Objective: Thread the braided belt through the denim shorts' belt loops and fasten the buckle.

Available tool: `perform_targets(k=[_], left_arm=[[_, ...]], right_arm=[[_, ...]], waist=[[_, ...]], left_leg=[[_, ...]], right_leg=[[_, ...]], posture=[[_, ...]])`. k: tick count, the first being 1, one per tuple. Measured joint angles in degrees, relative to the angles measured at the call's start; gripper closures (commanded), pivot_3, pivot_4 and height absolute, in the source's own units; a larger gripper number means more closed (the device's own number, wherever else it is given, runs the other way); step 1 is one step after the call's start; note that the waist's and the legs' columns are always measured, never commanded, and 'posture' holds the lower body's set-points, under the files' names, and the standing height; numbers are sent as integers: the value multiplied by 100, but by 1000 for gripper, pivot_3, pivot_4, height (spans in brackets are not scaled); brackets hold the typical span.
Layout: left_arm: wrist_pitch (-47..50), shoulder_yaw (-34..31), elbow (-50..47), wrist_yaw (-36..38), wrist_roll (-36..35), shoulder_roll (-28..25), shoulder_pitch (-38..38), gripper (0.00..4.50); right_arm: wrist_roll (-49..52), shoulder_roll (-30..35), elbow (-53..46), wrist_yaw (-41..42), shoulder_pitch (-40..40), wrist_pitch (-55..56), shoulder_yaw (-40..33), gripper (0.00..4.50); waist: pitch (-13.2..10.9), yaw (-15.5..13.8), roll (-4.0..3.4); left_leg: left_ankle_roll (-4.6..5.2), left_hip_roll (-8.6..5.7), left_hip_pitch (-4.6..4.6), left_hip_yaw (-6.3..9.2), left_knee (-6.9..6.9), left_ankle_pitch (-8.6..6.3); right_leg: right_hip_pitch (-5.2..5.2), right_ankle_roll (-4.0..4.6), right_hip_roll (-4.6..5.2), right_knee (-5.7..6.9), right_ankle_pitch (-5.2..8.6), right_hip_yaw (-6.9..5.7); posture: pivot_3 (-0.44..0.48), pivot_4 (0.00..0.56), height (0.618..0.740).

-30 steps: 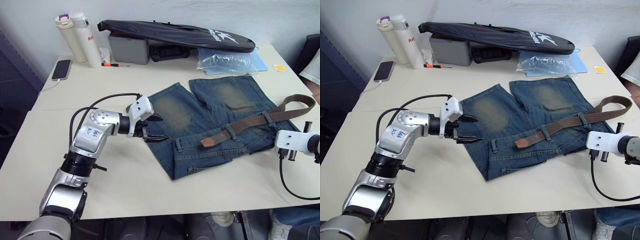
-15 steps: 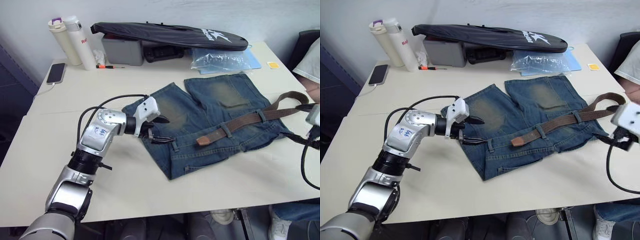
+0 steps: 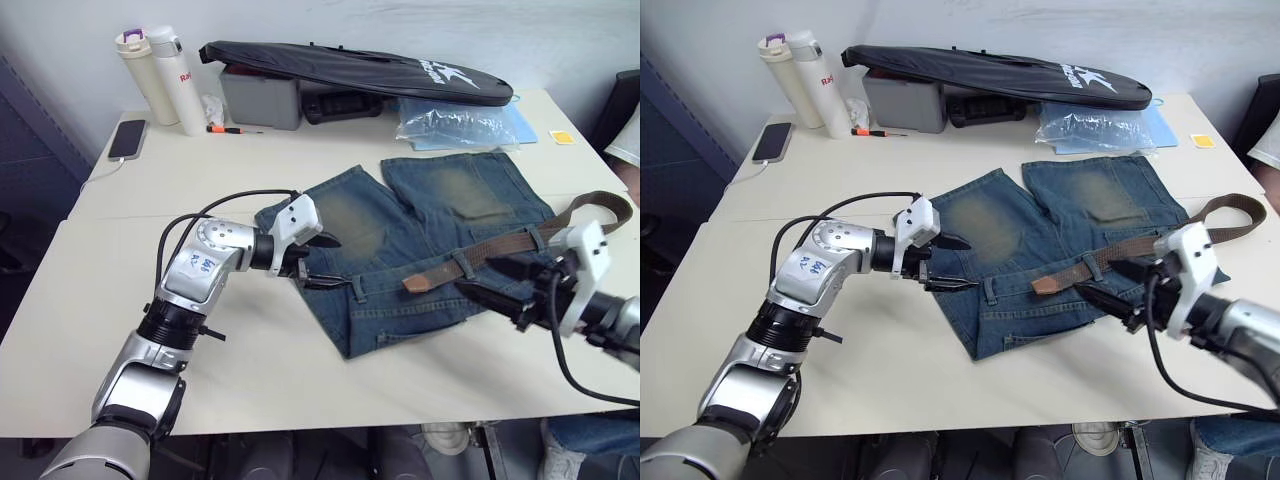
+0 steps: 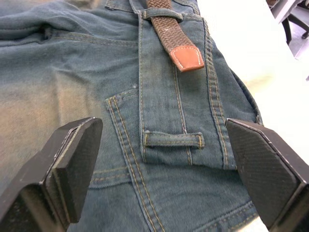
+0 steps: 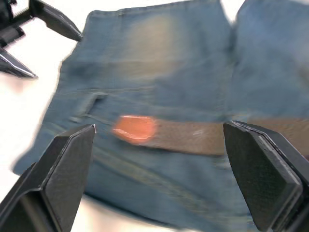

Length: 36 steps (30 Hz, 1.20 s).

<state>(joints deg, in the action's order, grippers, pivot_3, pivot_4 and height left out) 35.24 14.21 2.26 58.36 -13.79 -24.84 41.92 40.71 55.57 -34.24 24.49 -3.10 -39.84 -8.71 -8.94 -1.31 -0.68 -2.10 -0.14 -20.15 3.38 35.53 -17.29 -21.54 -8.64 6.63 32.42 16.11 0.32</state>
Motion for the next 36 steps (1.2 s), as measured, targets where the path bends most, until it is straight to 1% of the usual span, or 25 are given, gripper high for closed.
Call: perform_targets(k=[3,6,7,11,15,19,20,21,23,25,27,29,32,36], left_arm=[[97,11,-156,-28,-16,19,-49,0],[36,49,-180,-106,4,115,-52,0],[-20,83,-179,-125,33,170,-52,0],[-449,548,-97,-126,206,587,1,0],[-1309,1049,681,-170,742,1046,508,0],[-2201,1332,1648,-199,1207,1389,1012,0],[-2446,1443,1924,-201,1369,1450,1132,573],[-2701,1557,2187,-207,1544,1477,1214,888],[-3082,1667,2591,-219,1781,1513,1305,1714],[-3562,1776,3137,-291,2058,1627,1434,1714],[-3947,1844,3553,-393,2271,1738,1534,1714],[-4221,1828,3887,-457,2346,1873,1644,1714],[-4429,1760,4168,-489,2351,2026,1744,1714],[-4585,1583,4239,-457,2320,2182,1799,1714]], right_arm=[[-716,-1,-1,198,183,355,453,21],[-853,91,-11,548,170,359,467,21],[-817,160,-23,678,143,307,402,21],[-441,612,-66,1175,-17,-373,-261,21],[-99,744,-290,1190,35,-1116,-824,21],[167,615,-672,946,40,-1660,-1067,21],[244,513,-779,847,30,-1783,-1137,0],[307,413,-876,741,32,-1889,-1200,0],[378,305,-994,602,17,-2034,-1268,0],[419,170,-1127,437,-26,-2180,-1390,0],[442,138,-1214,328,-74,-2276,-1484,0],[444,34,-1304,257,-196,-2305,-1603,0],[433,13,-1315,217,-288,-2327,-1665,0],[447,14,-1322,214,-297,-2400,-1665,0]], waist=[[1,2,-1],[1,-27,-1],[0,-33,0],[0,-36,9],[-9,-34,26],[-9,-27,26],[-10,-23,27],[-10,-20,26],[-10,-21,27],[-10,-30,27],[-11,-45,29],[-12,-83,30],[-11,-100,28],[-11,-123,28]], left_leg=[[-1,1,-1,2,-2,1],[-1,0,-3,3,2,1],[-1,0,-4,3,6,1],[5,-5,-5,1,13,-2],[22,-1,-3,2,14,-12],[23,0,-4,1,12,-12],[23,0,-4,-1,12,-12],[23,0,-4,-2,12,-12],[25,0,-5,-2,12,-13],[53,0,-5,-2,15,-28],[58,-1,-8,-1,22,-32],[66,-1,-11,-1,31,-36],[70,-2,-13,-2,40,-38],[72,-1,-12,-1,41,-39]], right_leg=[[-1,-1,-2,10,0,-1],[1,-1,0,11,0,-3],[4,-1,1,10,0,-3],[10,0,3,5,-1,0],[5,5,-1,-9,2,-2],[2,8,-3,-10,4,-3],[2,8,-3,-12,4,-2],[2,8,-3,-14,4,-2],[1,8,-2,-14,3,-2],[1,8,-2,-12,3,-2],[1,7,-1,-12,3,-3],[2,6,-1,-11,3,-4],[2,5,-1,-7,2,-4],[2,5,-2,-3,2,-4]], posture=[[0,150,740],[0,150,740],[0,150,740],[0,150,740],[0,150,740],[0,150,740],[0,150,740],[0,150,740],[0,150,740],[0,150,740],[0,150,740],[0,150,740],[0,150,740],[0,150,740]])
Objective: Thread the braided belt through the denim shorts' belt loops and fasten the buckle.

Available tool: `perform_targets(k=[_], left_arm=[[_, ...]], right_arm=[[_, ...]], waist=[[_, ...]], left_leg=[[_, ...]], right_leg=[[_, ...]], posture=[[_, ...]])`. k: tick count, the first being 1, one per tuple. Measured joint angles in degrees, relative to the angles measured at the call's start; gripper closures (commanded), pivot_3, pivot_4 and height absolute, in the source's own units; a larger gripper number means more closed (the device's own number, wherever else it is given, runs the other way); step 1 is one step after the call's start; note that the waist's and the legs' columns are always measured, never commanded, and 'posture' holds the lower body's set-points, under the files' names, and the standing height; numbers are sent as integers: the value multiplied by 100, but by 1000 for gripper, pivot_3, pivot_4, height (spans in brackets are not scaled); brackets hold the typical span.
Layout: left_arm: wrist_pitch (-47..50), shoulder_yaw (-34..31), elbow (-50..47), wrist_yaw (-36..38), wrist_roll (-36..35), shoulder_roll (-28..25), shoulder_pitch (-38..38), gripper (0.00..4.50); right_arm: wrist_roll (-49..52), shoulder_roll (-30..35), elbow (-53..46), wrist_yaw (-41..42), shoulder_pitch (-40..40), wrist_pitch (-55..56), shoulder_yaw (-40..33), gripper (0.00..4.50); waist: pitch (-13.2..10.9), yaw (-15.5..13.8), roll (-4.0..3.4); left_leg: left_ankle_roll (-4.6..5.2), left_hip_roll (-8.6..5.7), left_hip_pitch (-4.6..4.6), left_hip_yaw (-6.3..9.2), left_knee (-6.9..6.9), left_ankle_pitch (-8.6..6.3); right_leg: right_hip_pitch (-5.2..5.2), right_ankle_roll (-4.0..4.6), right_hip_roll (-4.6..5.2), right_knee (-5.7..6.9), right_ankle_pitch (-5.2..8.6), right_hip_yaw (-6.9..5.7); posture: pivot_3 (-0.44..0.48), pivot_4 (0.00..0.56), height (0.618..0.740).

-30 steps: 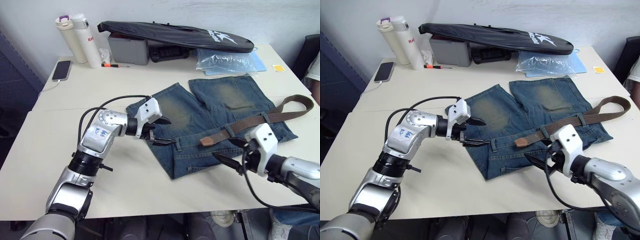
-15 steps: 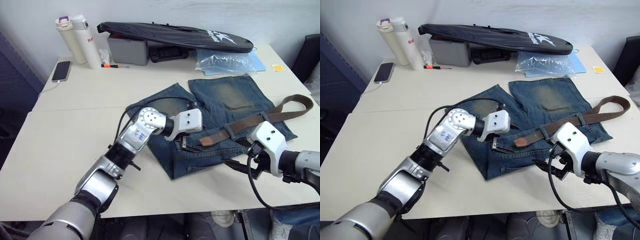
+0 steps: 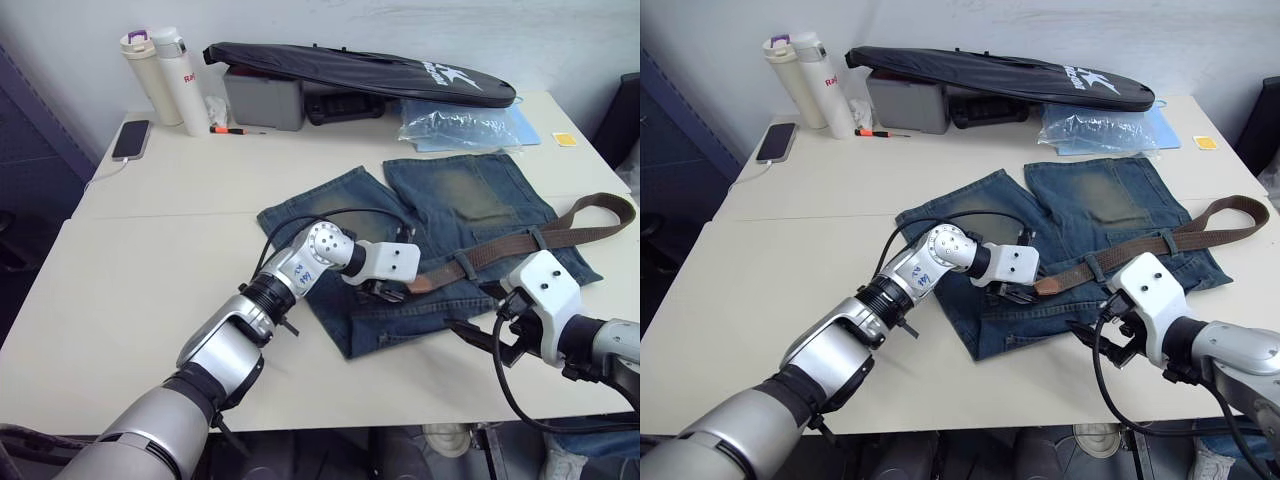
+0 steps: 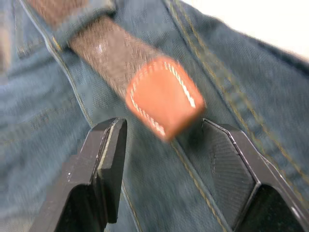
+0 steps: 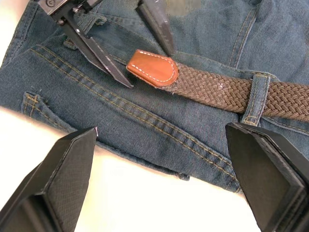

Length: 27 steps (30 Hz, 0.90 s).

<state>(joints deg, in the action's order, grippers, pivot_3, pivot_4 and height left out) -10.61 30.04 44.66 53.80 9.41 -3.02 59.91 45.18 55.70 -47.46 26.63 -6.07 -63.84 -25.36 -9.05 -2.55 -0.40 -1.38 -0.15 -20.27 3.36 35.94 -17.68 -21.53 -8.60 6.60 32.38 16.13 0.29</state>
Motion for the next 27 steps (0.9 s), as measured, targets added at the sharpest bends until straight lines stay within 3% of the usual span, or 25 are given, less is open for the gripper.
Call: perform_targets(k=[3,6,10,11,20,27], left_arm=[[-31,-33,0,69,7,-5,7,1714],[-104,-60,37,103,25,-19,13,2506],[-165,-112,156,127,41,-18,35,4269],[-156,-190,166,148,21,-3,52,4453],[79,-468,-228,735,-66,-279,97,4453],[-129,-398,-1376,1026,231,-1453,-376,4453]], right_arm=[[4,23,0,11,-8,-74,7,0],[-2,87,0,19,-50,-150,26,0],[-57,87,-1,17,-52,-147,63,0],[-77,88,-2,18,-52,-142,91,0],[-346,87,-2,5,-56,-101,387,0],[-604,88,69,27,178,107,802,0]], waist=[[0,-3,-1],[0,-18,-1],[0,-26,0],[0,-37,0],[1,-25,-1],[5,101,-9]], left_leg=[[1,0,1,0,-1,0],[1,0,1,0,1,0],[1,0,0,0,3,0],[1,0,0,0,3,0],[1,2,1,1,0,0],[-4,7,7,3,-10,3]], right_leg=[[0,0,-1,1,0,0],[0,0,0,1,0,0],[0,0,0,2,0,0],[0,0,0,2,0,-1],[-1,0,-3,4,0,-2],[-2,0,-6,18,1,-1]], posture=[[0,150,740],[0,150,740],[0,150,740],[0,150,740],[0,150,740],[0,150,740]])
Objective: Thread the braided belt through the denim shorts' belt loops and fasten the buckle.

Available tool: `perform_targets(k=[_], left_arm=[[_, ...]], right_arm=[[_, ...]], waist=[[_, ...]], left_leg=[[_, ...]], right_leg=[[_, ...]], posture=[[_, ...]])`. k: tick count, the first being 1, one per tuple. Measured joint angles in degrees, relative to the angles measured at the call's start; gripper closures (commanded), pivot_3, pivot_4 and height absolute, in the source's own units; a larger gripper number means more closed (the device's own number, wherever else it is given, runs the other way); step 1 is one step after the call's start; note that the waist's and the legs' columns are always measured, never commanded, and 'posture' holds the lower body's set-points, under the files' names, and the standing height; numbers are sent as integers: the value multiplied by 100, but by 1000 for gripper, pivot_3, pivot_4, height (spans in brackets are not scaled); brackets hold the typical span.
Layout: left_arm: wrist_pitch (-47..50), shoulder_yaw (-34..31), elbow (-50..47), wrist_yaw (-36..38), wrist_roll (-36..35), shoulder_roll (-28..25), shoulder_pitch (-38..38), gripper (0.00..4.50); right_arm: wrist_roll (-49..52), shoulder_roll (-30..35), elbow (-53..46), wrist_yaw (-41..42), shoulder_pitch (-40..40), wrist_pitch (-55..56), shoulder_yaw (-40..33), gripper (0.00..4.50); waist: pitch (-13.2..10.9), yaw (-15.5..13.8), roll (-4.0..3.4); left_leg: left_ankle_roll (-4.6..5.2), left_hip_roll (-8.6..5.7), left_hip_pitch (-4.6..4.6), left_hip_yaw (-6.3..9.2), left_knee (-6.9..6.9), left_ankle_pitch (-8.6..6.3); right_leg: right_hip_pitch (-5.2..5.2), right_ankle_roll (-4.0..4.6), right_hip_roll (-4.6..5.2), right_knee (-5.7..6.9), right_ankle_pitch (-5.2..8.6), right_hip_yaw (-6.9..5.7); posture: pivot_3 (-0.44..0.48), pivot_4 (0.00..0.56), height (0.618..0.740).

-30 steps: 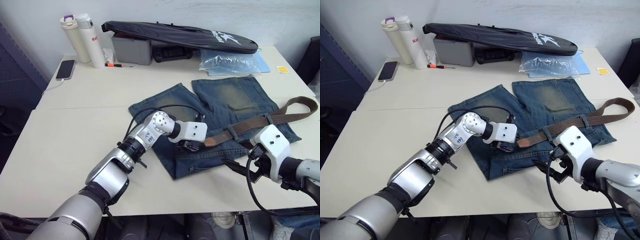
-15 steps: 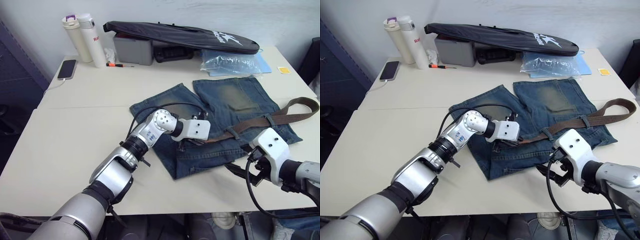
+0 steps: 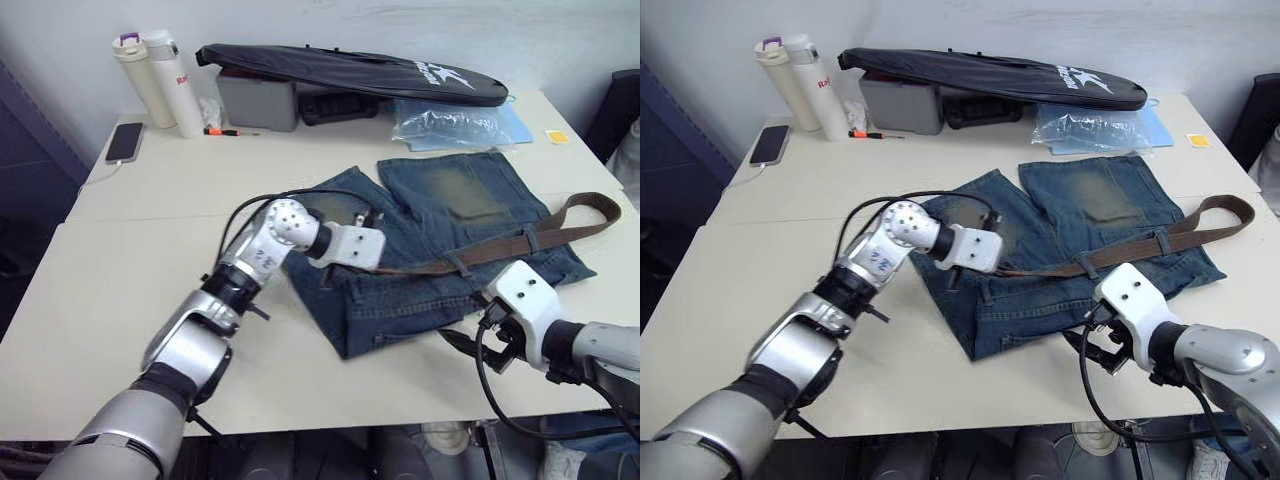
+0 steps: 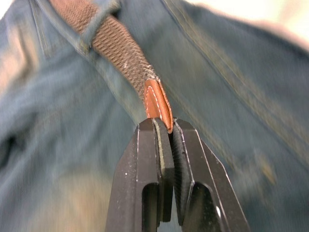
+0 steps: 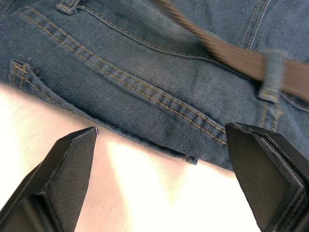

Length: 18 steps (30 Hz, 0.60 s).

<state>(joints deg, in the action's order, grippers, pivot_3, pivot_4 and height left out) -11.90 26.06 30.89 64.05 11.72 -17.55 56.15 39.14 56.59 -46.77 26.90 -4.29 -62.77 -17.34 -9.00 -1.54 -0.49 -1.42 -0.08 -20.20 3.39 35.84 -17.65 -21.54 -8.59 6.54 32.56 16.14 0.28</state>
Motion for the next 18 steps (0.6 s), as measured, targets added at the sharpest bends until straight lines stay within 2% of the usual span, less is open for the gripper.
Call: perform_targets(k=[5,9,13,18], left_arm=[[210,-46,-1034,191,32,-758,-476,4453],[601,-183,-1503,145,-26,-877,-776,4453],[1915,-504,-2098,131,-621,-581,-1141,2993],[2985,-612,-2738,376,-1178,-770,-1266,634]], right_arm=[[-224,23,251,171,373,214,439,0],[-344,27,407,298,576,335,692,0],[-475,35,631,467,841,448,926,0],[-388,-70,696,630,935,474,963,0]], waist=[[9,22,-15],[16,6,-25],[21,8,-29],[21,28,-29]], left_leg=[[1,1,-1,-1,1,-1],[3,-1,-2,-1,7,-2],[4,-1,-3,1,9,-2],[4,1,1,3,6,-2]], right_leg=[[1,0,1,9,0,2],[4,0,2,10,0,2],[4,-1,2,15,-1,1],[2,-1,-1,22,0,2]], posture=[[0,150,740],[0,150,740],[0,150,740],[0,150,740]])
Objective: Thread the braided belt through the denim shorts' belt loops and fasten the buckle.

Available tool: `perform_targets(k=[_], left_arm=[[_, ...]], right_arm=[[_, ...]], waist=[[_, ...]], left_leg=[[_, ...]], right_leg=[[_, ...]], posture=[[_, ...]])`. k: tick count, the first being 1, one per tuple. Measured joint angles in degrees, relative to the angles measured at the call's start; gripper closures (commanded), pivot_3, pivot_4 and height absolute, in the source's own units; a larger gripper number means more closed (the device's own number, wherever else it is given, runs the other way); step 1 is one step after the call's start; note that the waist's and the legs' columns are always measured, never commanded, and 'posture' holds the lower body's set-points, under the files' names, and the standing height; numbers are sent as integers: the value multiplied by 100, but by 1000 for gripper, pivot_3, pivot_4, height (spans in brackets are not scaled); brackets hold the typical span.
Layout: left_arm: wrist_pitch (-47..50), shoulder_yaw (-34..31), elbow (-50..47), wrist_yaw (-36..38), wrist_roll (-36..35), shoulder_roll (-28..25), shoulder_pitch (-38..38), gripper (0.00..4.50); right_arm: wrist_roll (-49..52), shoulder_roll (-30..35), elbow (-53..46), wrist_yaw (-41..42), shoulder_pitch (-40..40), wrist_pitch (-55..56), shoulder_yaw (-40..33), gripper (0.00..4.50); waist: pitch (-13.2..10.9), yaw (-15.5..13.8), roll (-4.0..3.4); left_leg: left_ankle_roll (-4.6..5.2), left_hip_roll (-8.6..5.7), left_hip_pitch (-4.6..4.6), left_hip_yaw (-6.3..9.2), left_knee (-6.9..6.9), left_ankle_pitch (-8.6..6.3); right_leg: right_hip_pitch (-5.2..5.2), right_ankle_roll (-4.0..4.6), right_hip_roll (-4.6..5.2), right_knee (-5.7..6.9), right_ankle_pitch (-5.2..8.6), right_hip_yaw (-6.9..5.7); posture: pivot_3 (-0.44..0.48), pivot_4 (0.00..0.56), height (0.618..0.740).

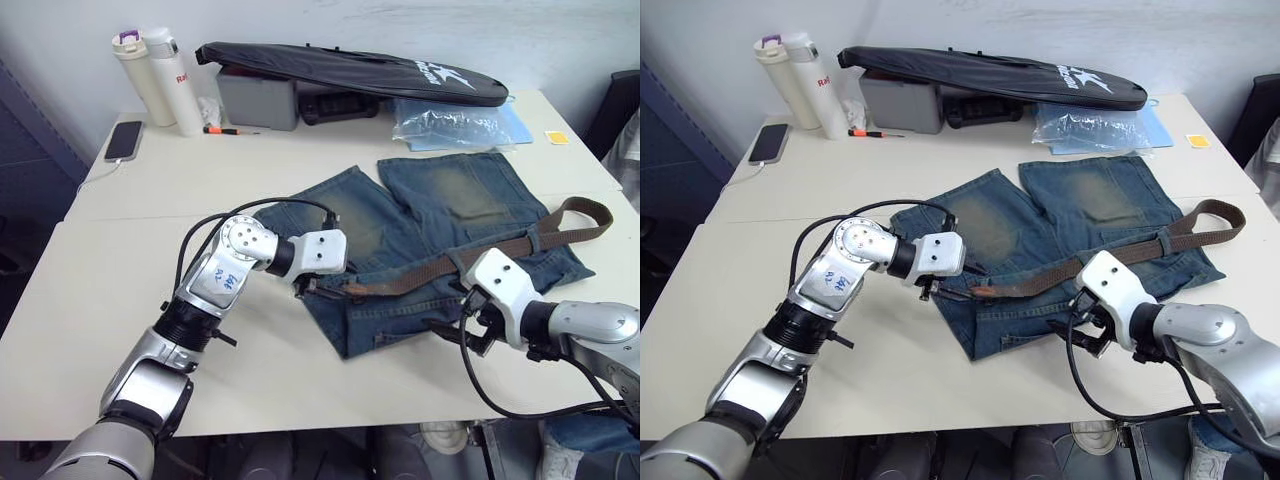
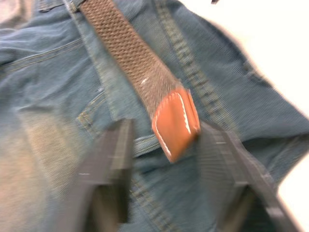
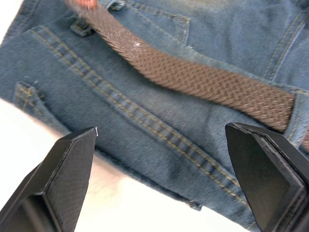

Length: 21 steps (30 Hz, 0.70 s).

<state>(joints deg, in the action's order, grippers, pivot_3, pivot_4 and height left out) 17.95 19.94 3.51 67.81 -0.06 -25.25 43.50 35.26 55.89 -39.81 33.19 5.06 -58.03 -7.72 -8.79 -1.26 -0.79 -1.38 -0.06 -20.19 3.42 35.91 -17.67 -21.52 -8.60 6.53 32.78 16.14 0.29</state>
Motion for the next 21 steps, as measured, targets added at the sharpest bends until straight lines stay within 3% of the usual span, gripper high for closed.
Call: perform_targets(k=[1,2,10,16,21], left_arm=[[137,-62,-79,45,-83,-76,-18,109],[268,-125,-145,76,-185,-180,-38,44],[1299,-686,-598,130,-889,-668,-322,44],[2020,-999,-997,13,-1505,-675,-357,44],[2461,-1235,-1202,-169,-1837,-879,-410,44]], right_arm=[[40,-32,7,22,26,-21,0,0],[92,-54,12,44,41,-62,-3,0],[535,-270,19,86,42,-372,-212,0],[1955,-1502,103,-497,-18,-1063,-982,0],[3800,-2402,457,-1978,-360,-1357,-1429,0]], waist=[[1,9,-1],[1,13,-2],[2,-28,2],[5,-3,12],[11,7,20]], left_leg=[[0,1,0,-1,-1,0],[0,1,2,-1,-1,0],[0,-2,-1,4,4,0],[0,4,3,9,-5,0],[-2,7,9,11,-15,1]], right_leg=[[0,0,0,1,0,1],[0,2,0,3,1,1],[2,6,4,5,3,-1],[0,10,0,12,5,-2],[-1,18,0,15,10,-2]], posture=[[0,150,740],[0,150,740],[0,150,740],[0,150,740],[0,150,740]])
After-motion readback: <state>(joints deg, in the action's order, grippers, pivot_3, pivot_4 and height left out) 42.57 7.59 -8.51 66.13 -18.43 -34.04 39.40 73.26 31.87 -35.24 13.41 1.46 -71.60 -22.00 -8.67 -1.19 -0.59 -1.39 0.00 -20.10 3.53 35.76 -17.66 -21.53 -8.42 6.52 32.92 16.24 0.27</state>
